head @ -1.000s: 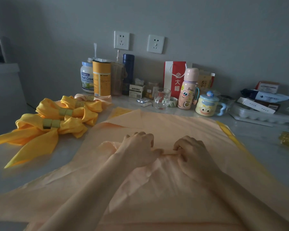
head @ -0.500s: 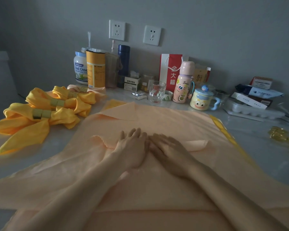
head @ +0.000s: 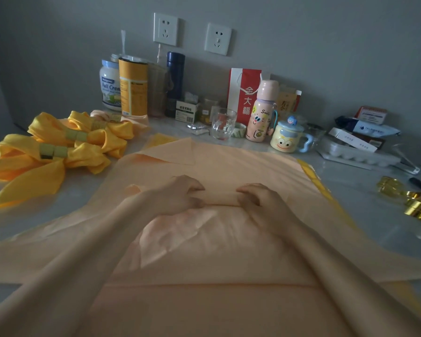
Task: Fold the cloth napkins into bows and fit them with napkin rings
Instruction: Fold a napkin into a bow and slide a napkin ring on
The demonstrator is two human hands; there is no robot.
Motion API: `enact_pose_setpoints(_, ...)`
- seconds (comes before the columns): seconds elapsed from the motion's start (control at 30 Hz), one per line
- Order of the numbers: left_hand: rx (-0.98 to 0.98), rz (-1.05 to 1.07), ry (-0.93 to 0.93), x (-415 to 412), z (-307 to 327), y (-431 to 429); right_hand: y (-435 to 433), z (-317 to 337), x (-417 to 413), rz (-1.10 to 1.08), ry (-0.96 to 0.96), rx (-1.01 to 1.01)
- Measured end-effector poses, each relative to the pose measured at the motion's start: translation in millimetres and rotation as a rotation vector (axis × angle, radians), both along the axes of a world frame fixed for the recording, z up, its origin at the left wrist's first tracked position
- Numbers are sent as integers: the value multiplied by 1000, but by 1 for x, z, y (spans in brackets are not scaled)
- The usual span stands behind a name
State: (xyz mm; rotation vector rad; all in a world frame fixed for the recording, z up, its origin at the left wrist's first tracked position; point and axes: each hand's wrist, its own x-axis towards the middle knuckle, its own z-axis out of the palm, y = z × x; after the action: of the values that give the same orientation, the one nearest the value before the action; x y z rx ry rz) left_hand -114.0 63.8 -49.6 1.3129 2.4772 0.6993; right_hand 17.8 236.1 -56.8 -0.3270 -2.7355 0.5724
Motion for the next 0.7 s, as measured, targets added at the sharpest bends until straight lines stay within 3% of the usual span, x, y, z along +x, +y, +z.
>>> enact_pose_setpoints(0.37,32,63,8,-2,1,-2,-4,4,4,-29,76,-52)
enact_pose_setpoints(0.7,122,114,350,16,1,-3,-15,4,4,-69,122,217)
